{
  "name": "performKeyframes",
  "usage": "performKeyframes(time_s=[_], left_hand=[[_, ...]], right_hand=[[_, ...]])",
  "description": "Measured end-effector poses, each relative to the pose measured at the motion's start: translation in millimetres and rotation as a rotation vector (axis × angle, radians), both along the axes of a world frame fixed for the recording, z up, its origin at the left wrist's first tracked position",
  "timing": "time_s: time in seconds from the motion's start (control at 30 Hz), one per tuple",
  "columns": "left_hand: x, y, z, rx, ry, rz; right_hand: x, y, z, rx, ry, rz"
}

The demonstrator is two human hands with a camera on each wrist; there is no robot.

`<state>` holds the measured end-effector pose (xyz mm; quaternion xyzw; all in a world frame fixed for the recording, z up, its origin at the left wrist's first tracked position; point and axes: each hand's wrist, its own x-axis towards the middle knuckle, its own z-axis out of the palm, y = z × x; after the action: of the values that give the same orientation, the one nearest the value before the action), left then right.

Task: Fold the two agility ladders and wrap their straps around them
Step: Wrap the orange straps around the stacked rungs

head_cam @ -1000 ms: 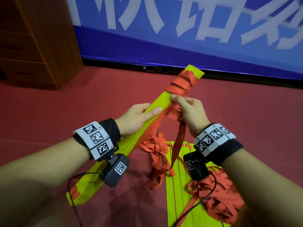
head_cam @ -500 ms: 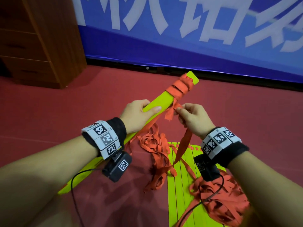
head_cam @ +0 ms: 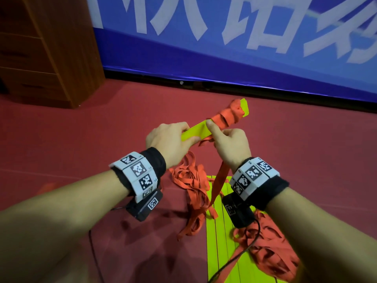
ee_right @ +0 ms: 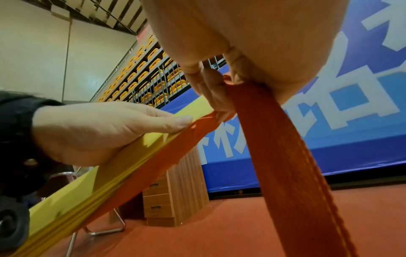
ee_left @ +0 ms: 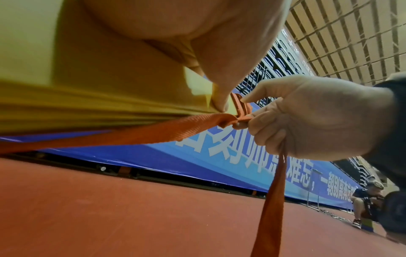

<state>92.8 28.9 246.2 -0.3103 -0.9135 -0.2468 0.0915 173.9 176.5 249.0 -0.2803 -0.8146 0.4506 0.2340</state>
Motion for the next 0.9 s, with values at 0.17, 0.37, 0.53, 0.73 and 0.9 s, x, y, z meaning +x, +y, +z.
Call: performKeyframes(time_s=[0.17,0.37,0.53,0.73,0.9], left_hand=[[12.1,3.3,0.0,-0.056,0.175,-0.053],[11.3,-0.8,0.0,-0.035,0.137,-0.117],[2.3,-4.7,-0.8,0.180,-0.297,-0.231],[4.8,-4.1,1.3,0.516,-1.104,-0.361],[4.3,-5.9,-6.7,0.536,-1.160,-0.422]], right_hand=[[-5.1,2.4,6.7,-0.122,0.049,-0.110],[-3.7,7.3,2.0,-0.110,0.142,-0.052],[-1.5,10.8,4.0,-0.179,0.216,-0.015],[-1.0,17.1,3.7,-0.249,0.290,0.087],[3.5,19.8,0.7,-0.278,0.298,0.211]])
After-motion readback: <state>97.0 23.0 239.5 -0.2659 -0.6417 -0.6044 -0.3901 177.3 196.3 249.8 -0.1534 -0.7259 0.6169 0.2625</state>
